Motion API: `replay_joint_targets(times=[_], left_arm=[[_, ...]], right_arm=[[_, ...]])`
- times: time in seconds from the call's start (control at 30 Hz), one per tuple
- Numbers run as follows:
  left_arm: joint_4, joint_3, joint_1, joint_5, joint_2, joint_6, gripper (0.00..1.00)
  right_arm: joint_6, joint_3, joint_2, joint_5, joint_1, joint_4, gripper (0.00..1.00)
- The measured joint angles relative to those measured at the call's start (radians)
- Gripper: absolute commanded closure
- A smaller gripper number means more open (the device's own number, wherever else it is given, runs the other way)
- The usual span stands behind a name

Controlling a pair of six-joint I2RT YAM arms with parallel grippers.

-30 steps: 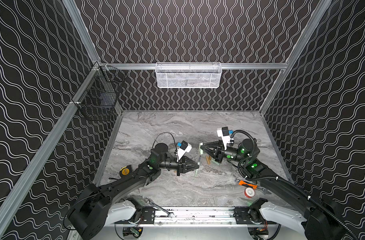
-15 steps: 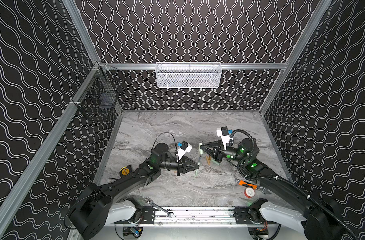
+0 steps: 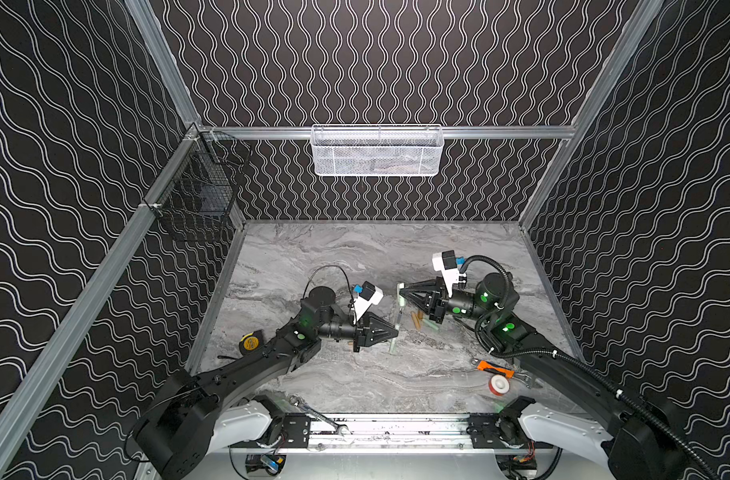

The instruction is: Insert the pens into the pen caps

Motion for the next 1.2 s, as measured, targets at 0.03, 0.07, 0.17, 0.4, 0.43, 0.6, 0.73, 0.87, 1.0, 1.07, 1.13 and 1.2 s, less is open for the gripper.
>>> replay_joint_targets(times=[0.03, 0.07, 0.17, 0.4, 0.43, 0.6, 0.73, 0.87, 1.0, 1.07, 1.13, 1.2], left_arm=[[-0.003, 0.000, 0.000, 0.000, 0.000, 0.004, 1.00], [-0.004, 0.000, 0.000, 0.000, 0.000, 0.011, 1.00], [-0.004, 0.000, 0.000, 0.000, 0.003, 0.018, 1.00], [-0.003, 0.000, 0.000, 0.004, 0.009, 0.022, 1.00], [-0.003, 0.000, 0.000, 0.005, 0.009, 0.022, 1.00], [-0.005, 0.001, 0.000, 0.005, 0.009, 0.023, 1.00], [-0.009, 0.006, 0.000, 0.008, 0.015, 0.043, 1.00], [-0.009, 0.007, -0.001, 0.011, 0.018, 0.043, 1.00], [-0.009, 0.007, -0.001, 0.014, 0.018, 0.044, 1.00], [-0.010, 0.007, -0.001, 0.012, 0.016, 0.043, 1.00], [-0.022, 0.007, -0.001, -0.003, 0.008, 0.043, 1.00], [-0.032, 0.007, -0.001, -0.018, 0.000, 0.043, 1.00]], right_arm=[[0.008, -0.005, 0.000, -0.003, 0.000, 0.000, 0.85], [0.015, -0.010, 0.000, -0.003, 0.001, 0.001, 0.85], [0.022, -0.017, -0.003, -0.003, 0.003, 0.008, 0.85], [0.025, -0.018, -0.016, -0.002, 0.003, 0.006, 0.85], [0.025, -0.017, -0.016, -0.002, 0.003, 0.006, 0.85], [0.025, -0.016, -0.017, -0.003, 0.004, 0.006, 0.85], [0.025, -0.016, -0.017, -0.003, 0.010, 0.006, 0.85], [0.025, -0.016, -0.018, -0.002, 0.016, 0.006, 0.85], [0.025, -0.016, -0.020, 0.002, 0.018, 0.003, 0.85], [0.021, -0.014, -0.024, 0.006, 0.019, -0.004, 0.85], [0.020, -0.009, -0.028, 0.008, 0.020, -0.008, 0.85], [0.017, -0.006, -0.037, 0.010, 0.022, -0.009, 0.85]])
